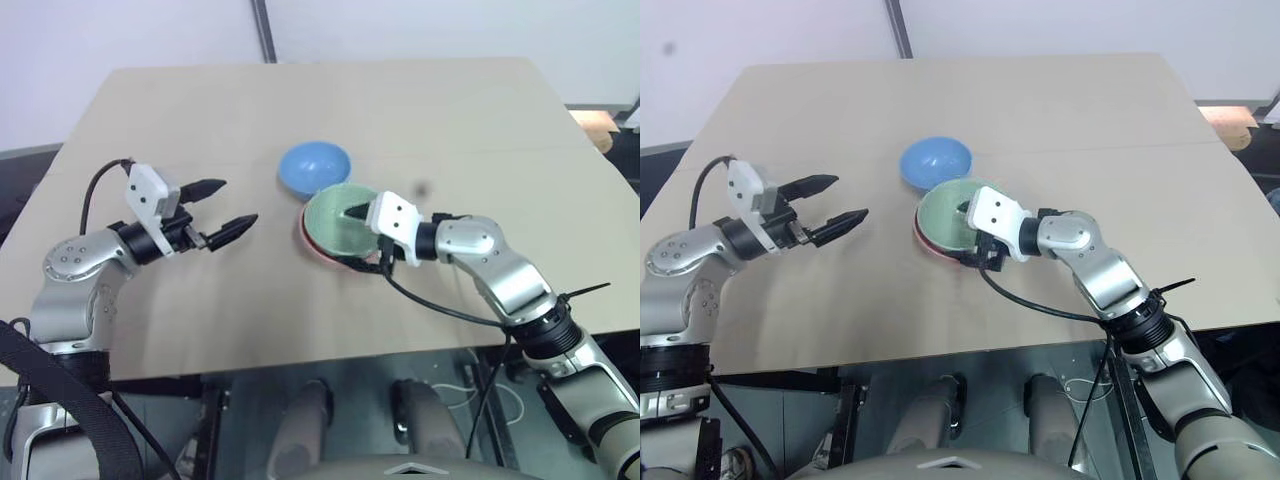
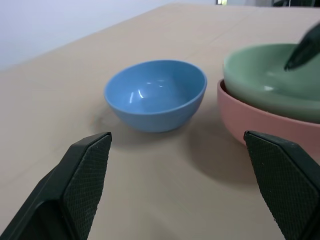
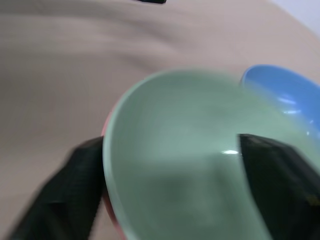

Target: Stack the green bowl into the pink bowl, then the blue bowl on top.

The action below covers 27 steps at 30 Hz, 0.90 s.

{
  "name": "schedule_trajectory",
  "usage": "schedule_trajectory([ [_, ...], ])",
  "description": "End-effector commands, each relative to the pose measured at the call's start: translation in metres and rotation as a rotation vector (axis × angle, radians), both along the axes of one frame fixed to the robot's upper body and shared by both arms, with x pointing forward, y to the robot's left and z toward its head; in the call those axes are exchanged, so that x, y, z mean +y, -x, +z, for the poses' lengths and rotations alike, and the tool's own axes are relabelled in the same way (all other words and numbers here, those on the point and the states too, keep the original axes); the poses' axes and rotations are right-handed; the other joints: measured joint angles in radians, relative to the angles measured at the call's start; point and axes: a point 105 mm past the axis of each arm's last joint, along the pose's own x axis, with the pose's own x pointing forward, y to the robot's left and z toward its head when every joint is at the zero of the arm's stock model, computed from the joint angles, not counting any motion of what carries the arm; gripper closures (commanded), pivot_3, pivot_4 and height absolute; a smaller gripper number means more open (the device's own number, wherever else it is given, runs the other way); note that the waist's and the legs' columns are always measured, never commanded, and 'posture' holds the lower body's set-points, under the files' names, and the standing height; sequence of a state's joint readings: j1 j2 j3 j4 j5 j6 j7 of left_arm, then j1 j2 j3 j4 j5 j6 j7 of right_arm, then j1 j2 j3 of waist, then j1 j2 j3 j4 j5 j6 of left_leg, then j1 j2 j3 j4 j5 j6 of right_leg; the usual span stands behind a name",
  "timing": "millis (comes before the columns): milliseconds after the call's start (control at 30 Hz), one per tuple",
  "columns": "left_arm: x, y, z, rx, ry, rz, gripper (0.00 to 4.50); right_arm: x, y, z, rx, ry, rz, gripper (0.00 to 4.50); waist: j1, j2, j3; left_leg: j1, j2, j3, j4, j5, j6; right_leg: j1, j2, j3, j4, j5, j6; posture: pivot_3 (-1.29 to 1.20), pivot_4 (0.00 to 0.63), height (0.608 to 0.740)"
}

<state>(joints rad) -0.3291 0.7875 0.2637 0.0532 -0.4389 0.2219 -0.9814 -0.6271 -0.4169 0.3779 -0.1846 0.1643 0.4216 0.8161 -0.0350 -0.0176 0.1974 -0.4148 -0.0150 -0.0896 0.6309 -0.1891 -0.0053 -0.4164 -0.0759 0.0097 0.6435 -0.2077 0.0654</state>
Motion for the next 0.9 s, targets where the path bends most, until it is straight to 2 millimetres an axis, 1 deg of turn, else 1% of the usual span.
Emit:
schedule_trajectory([
  [33,0.006,-0.007,0.021,-0.088,-0.081,0.011,0.00,-0.002,0.019,0.049,-0.068,-0.178,0.055,0.04,0.002,0.000,0.000,0.000,0.000,0.000,0.000,0.000,0.000,0.000,0.000,0.000,0.000,0.000,0.000,0.00,0.150,0.740],
  [67,0.005,-0.009,0.022,-0.107,-0.118,0.006,0.00,-0.003,0.022,0.055,-0.063,-0.208,0.058,0.04,0.001,0.000,0.000,0.000,0.000,0.000,0.000,0.000,0.000,0.000,0.000,0.000,0.000,0.000,0.000,0.00,0.150,0.740],
  [133,0.007,-0.022,0.028,-0.206,-0.288,0.054,0.00,-0.007,0.030,0.065,-0.050,-0.265,0.062,0.04,0.003,0.000,0.000,0.000,0.000,0.000,0.000,0.000,0.000,0.000,0.000,0.000,0.000,0.000,0.000,0.00,0.150,0.740],
  [233,0.000,-0.039,0.031,-0.258,-0.467,0.020,0.00,-0.015,0.035,0.077,-0.032,-0.327,0.043,0.04,0.009,0.000,0.000,0.000,0.000,0.000,0.000,0.000,0.000,0.000,0.000,0.000,0.000,0.000,0.000,0.00,0.150,0.740],
  [267,-0.003,-0.043,0.028,-0.258,-0.531,-0.010,0.00,-0.017,0.037,0.079,-0.032,-0.337,0.036,0.04,0.012,0.000,0.000,0.000,0.000,0.000,0.000,0.000,0.000,0.000,0.000,0.000,0.000,0.000,0.000,0.00,0.150,0.740],
  [333,-0.009,-0.056,0.023,-0.274,-0.729,-0.052,0.00,-0.025,0.040,0.081,-0.030,-0.353,0.011,0.04,0.021,0.000,0.000,0.000,0.000,0.001,0.000,0.000,0.000,0.000,0.000,0.000,0.000,0.000,0.000,0.00,0.150,0.740],
  [400,-0.018,-0.067,0.021,-0.303,-0.822,-0.103,0.00,-0.037,0.040,0.077,-0.028,-0.350,-0.049,0.04,0.026,0.000,0.000,-0.001,0.000,0.001,0.000,0.000,0.000,0.000,0.001,0.000,0.000,0.000,0.000,0.00,0.150,0.740],
  [467,-0.027,-0.077,0.018,-0.329,-0.875,-0.144,0.00,-0.050,0.038,0.072,-0.029,-0.339,-0.121,0.04,0.025,0.000,0.000,-0.001,-0.001,0.001,0.000,0.000,0.000,0.000,0.001,0.000,-0.001,-0.001,0.003,0.00,0.150,0.740],
  [533,-0.042,-0.087,0.011,-0.348,-0.967,-0.199,0.00,-0.071,0.035,0.067,-0.032,-0.316,-0.224,0.04,0.027,-0.001,0.000,-0.002,-0.001,0.001,0.000,0.000,0.000,0.000,0.000,0.001,-0.001,-0.001,0.004,0.00,0.150,0.740],
  [567,-0.050,-0.091,0.009,-0.355,-0.984,-0.224,0.00,-0.081,0.034,0.064,-0.034,-0.304,-0.283,0.04,0.027,-0.001,0.000,-0.002,-0.002,0.002,0.000,0.000,0.000,0.000,-0.001,0.001,-0.001,-0.001,0.005,0.00,0.150,0.740],
  [633,-0.058,-0.094,0.007,-0.363,-0.990,-0.248,0.00,-0.092,0.034,0.062,-0.036,-0.291,-0.349,0.04,0.027,-0.001,0.000,-0.002,-0.002,0.001,0.001,0.000,0.000,0.000,-0.001,0.001,-0.001,-0.001,0.005,0.00,0.150,0.740],
  [733,-0.069,-0.099,0.004,-0.385,-1.036,-0.282,0.00,-0.112,0.040,0.055,-0.043,-0.240,-0.434,0.04,0.020,-0.001,0.001,-0.003,-0.002,0.002,0.001,0.000,0.000,0.000,-0.001,0.001,-0.001,-0.001,0.006,0.00,0.150,0.740],
  [800,-0.076,-0.102,0.003,-0.389,-1.051,-0.297,0.00,-0.126,0.047,0.050,-0.035,-0.205,-0.485,0.04,0.019,-0.002,0.001,-0.003,-0.001,0.002,0.001,0.000,0.000,-0.001,-0.001,0.001,-0.001,-0.001,0.006,0.00,0.150,0.740],
  [900,-0.080,-0.105,0.002,-0.391,-1.072,-0.302,0.00,-0.138,0.056,0.045,-0.035,-0.159,-0.528,0.04,0.018,-0.002,0.001,-0.003,-0.001,0.002,0.001,0.000,0.001,-0.001,-0.001,0.001,-0.001,-0.001,0.006,0.00,0.150,0.740],
])
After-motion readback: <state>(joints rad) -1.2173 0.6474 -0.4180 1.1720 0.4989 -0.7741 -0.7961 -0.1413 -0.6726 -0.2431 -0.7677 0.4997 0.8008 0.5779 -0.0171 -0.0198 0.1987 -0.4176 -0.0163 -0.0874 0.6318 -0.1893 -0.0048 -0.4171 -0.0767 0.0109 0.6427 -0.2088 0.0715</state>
